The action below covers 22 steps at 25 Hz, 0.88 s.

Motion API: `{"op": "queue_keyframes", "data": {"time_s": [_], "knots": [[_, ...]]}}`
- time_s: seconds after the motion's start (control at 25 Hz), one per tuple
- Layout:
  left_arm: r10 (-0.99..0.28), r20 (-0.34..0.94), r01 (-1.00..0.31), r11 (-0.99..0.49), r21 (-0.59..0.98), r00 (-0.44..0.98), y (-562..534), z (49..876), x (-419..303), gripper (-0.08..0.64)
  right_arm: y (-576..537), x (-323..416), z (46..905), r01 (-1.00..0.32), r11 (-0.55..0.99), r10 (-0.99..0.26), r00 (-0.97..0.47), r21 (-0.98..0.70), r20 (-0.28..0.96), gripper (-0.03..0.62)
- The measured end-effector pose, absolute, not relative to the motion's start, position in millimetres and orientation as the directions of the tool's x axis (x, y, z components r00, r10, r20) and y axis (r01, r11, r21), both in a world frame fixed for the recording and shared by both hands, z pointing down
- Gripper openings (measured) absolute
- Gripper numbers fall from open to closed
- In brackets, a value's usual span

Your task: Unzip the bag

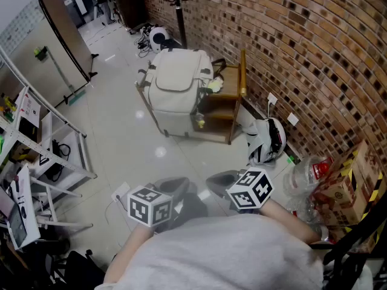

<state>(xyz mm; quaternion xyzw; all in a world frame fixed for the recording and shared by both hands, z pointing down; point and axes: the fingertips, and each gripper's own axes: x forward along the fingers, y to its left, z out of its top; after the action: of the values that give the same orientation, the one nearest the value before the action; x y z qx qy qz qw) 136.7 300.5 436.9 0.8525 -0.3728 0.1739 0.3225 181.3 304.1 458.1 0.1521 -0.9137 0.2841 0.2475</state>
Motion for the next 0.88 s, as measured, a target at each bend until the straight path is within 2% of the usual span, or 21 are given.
{"op": "queue_keyframes", "data": {"time_s": [0.4, 0.68, 0.88], "knots": [[-0.461, 0.527, -0.699, -0.521, 0.490, 0.714, 161, 455, 65, 0.002, 165, 122, 476, -0.496, 0.718, -0.186, -0.813, -0.489, 0.552, -0.002], [-0.454, 0.523, -0.690, -0.545, 0.477, 0.721, 58, 456, 13, 0.002, 71, 76, 473, -0.536, 0.698, -0.212, -0.788, -0.475, 0.579, -0.002], [-0.444, 0.512, -0.672, -0.572, 0.470, 0.735, 11, 452, -10, 0.002, 18, 59, 462, -0.584, 0.686, -0.294, -0.768, -0.433, 0.570, -0.002]]}}
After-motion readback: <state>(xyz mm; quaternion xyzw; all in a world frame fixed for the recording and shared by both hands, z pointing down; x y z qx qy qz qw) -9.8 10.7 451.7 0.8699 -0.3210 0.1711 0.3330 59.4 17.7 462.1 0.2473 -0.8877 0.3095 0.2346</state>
